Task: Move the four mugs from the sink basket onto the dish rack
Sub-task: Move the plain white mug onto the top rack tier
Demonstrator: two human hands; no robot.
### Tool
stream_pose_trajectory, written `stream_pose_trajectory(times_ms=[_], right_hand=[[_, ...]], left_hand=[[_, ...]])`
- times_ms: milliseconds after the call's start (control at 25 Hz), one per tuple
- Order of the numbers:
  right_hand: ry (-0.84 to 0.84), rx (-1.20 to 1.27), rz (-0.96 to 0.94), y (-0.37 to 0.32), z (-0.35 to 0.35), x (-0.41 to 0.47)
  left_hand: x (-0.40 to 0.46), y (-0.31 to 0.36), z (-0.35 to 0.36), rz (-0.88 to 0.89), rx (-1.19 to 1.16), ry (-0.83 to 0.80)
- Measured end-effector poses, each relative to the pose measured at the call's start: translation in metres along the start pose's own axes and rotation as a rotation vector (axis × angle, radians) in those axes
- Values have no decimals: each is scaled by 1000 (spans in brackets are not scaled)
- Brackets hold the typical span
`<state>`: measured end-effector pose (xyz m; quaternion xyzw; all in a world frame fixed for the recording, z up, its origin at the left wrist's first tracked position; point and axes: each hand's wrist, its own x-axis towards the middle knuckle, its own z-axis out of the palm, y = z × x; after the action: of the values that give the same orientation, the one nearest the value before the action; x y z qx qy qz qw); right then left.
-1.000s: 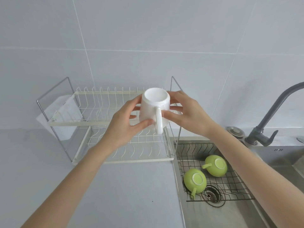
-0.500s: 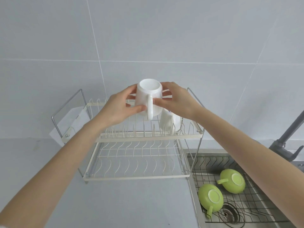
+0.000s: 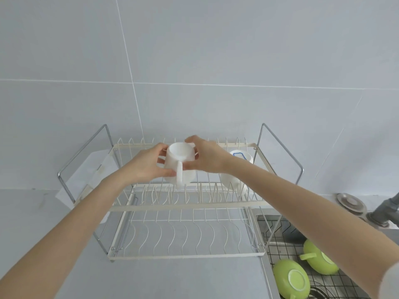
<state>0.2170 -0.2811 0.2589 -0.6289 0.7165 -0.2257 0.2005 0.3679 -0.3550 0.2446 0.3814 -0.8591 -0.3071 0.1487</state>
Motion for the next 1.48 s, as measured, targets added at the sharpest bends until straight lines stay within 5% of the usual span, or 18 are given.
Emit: stream_pose_trajectory(times_ms=[1000, 1480], right_hand=[[-140, -206, -22, 2, 12, -7], [37, -468, -88, -2, -51, -89]], left_hand=[[-6, -1, -4, -116, 136, -153], [-57, 90, -13, 109, 562, 88]])
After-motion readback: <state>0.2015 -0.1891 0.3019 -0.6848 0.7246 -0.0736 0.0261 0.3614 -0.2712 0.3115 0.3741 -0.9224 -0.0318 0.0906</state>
